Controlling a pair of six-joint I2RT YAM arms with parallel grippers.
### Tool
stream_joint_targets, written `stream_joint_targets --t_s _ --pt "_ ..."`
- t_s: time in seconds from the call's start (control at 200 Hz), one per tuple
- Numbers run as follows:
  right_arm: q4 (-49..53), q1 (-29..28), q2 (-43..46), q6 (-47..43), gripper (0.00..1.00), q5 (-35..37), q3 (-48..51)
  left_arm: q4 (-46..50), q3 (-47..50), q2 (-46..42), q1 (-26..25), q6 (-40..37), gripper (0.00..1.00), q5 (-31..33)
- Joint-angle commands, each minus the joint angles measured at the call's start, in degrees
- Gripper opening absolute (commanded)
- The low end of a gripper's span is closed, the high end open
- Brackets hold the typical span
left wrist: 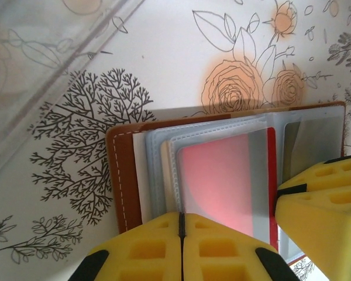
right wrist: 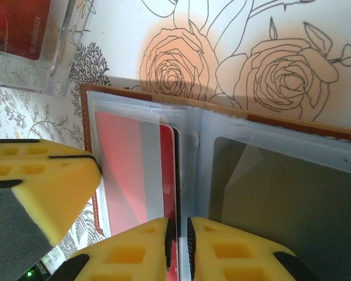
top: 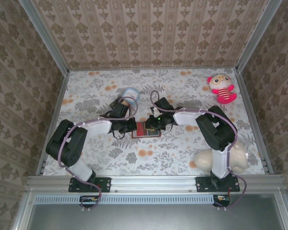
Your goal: Take the credit cards out of the card holder
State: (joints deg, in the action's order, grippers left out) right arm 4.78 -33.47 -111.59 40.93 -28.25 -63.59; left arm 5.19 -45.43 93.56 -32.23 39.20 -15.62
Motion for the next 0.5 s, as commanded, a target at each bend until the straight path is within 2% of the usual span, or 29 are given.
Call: stream_joint_targets --t_s 0.0,0.495 --pt "-1.6 0.3 0.0 1.5 0.18 -1.4 1.5 1.9 -1.5 0.8 -0.4 -1.0 0.06 0.2" --pt "-7.5 0.6 -1.2 2.4 0.17 -7.1 2.4 1.4 1.1 2.3 -0.7 1.0 0.01 0.2"
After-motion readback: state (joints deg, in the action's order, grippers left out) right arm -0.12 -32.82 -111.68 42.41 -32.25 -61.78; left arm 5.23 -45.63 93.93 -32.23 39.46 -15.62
